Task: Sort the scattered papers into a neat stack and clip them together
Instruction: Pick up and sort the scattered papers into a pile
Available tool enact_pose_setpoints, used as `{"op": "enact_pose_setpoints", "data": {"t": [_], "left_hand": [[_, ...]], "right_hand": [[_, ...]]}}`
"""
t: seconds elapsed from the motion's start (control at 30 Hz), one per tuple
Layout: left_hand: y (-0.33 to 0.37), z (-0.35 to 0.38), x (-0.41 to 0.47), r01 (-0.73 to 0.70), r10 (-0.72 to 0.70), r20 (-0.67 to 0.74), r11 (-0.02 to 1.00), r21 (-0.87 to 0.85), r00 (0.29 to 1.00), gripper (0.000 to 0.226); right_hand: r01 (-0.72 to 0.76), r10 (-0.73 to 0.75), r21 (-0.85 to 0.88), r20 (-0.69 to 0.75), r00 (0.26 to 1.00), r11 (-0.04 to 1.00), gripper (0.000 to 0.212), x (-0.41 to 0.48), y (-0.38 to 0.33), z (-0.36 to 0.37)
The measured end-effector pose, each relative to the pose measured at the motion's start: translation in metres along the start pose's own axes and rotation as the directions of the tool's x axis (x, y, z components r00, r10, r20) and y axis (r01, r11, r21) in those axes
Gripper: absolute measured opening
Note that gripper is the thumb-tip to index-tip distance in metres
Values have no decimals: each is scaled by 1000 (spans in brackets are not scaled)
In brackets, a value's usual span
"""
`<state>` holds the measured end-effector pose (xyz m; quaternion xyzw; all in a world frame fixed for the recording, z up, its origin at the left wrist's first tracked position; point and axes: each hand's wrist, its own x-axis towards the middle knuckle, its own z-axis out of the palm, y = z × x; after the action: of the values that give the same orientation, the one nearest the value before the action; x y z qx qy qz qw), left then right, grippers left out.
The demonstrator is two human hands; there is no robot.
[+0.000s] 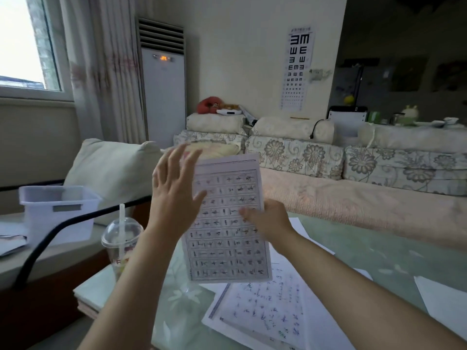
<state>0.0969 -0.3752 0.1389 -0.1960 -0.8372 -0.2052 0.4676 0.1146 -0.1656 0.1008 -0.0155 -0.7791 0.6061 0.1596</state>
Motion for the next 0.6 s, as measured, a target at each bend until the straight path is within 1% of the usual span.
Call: {"op": "enact_pose_setpoints", "data": {"t": [0.07, 0.1, 0.13, 0.17, 0.2, 0.23, 0.27, 0.3, 0.33, 0.37, 0.4, 0.43, 0.47, 0.53, 0.57, 0.6], "left_hand": [[-4, 10, -9, 137, -138, 0, 985, -101, 990, 99], [-3, 17, -14, 238, -235, 41, 955, -179, 971, 103], [-1, 25, -18, 365, -345, 120, 887, -282, 931, 105], [1, 29, -22, 495, -436, 233, 772, -399, 869, 103], [5, 34, -25, 605, -485, 362, 620, -500, 796, 93], [12, 36, -28, 683, -480, 487, 471, -558, 729, 76], [21, 39, -33, 738, -448, 588, 363, -569, 674, 53], [30, 44, -40, 772, -424, 646, 304, -559, 635, 35], [40, 51, -48, 790, -403, 682, 256, -556, 611, 24], [51, 57, -56, 804, -399, 701, 221, -552, 591, 19], [62, 65, -64, 819, -410, 714, 199, -538, 568, 16], [73, 73, -70, 833, -427, 718, 218, -509, 550, 15], [82, 84, -74, 844, -429, 727, 271, -463, 536, 16], [103, 104, -78, 833, -385, 760, 417, -363, 524, 19], [115, 111, -79, 819, -355, 778, 469, -331, 518, 20], [126, 120, -80, 810, -325, 797, 493, -317, 510, 23]], "right_hand": [[-26, 26, 13, -19, 999, 1000, 35, -2, 5, -12], [-25, 25, 22, -22, 999, 999, 33, -5, 6, -19], [-24, 25, 27, -31, 999, 999, 33, -8, 7, -27], [-22, 23, 29, -37, 999, 999, 37, -11, 9, -34], [-31, 32, 22, -55, 998, 999, 37, -14, 10, -41], [-30, 31, 16, -82, 996, 999, 32, -17, 12, -50], [-35, 36, 9, -96, 995, 999, 25, -21, 15, -58], [-42, 41, -5, -99, 994, 999, 20, -24, 20, -68], [-68, 65, -34, -86, 994, 997, 17, -26, 27, -78], [-108, 104, -78, -55, 993, 991, 16, -28, 35, -89], [-153, 152, -114, -19, 988, 982, 17, -32, 44, -100], [-198, 200, -145, 3, 980, 970, 21, -34, 53, -111], [-250, 253, -177, -4, 967, 952, 27, -38, 63, -123], [-332, 328, -233, -55, 943, 914, 33, -46, 84, -148], [-367, 355, -254, -92, 930, 895, 33, -50, 93, -160], [-405, 381, -261, -140, 914, 876, 32, -53, 104, -172]]}}
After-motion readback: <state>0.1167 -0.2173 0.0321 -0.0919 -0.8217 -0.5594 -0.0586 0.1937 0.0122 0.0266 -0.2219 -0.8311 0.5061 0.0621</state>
